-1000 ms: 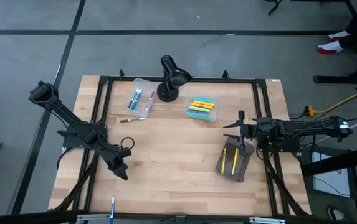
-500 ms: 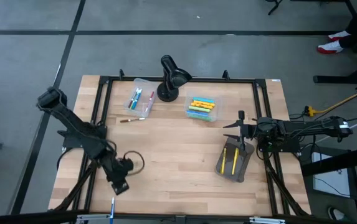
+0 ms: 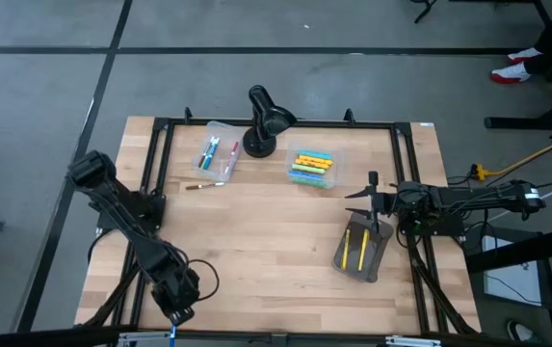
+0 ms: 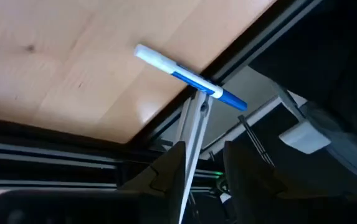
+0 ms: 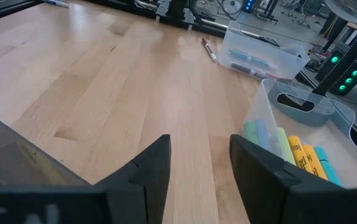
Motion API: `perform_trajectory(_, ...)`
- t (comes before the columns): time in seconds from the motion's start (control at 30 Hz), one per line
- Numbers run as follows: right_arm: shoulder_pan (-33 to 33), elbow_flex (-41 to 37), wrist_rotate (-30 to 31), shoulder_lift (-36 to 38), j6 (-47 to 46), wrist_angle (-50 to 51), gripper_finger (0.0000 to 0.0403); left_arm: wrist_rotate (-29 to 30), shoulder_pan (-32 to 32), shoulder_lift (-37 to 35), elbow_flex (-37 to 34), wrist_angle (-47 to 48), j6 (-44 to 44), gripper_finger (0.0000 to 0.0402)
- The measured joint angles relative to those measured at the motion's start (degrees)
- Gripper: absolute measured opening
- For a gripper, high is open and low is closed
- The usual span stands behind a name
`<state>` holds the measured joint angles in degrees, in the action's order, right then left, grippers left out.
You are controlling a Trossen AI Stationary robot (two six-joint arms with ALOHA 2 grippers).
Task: Pick & Place Markers
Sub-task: Put the blue marker pen into the left transparent bin
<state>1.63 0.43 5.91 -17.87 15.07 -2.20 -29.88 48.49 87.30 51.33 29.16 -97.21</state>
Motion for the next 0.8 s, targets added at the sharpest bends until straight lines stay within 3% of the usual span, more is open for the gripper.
perform_trajectory(0.13, 0.0, 0.0, 0.0, 0.0, 0.0, 0.0, 0.0163, 0.4, 0.3, 1.3, 0.0, -0.8, -2.2, 0.0126)
perform_trajectory(0.43, 0.0, 0.0, 0.0, 0.0, 0.0, 0.0, 0.0163, 1.4, 1.5, 5.7, 0.0, -2.4, -18.4, 0.0167)
perform_trajectory(0.8, 0.0, 0.0, 0.0, 0.0, 0.0, 0.0, 0.0163, -0.4, 3.6, 11.0, 0.0, -14.7, -34.5, 0.0192)
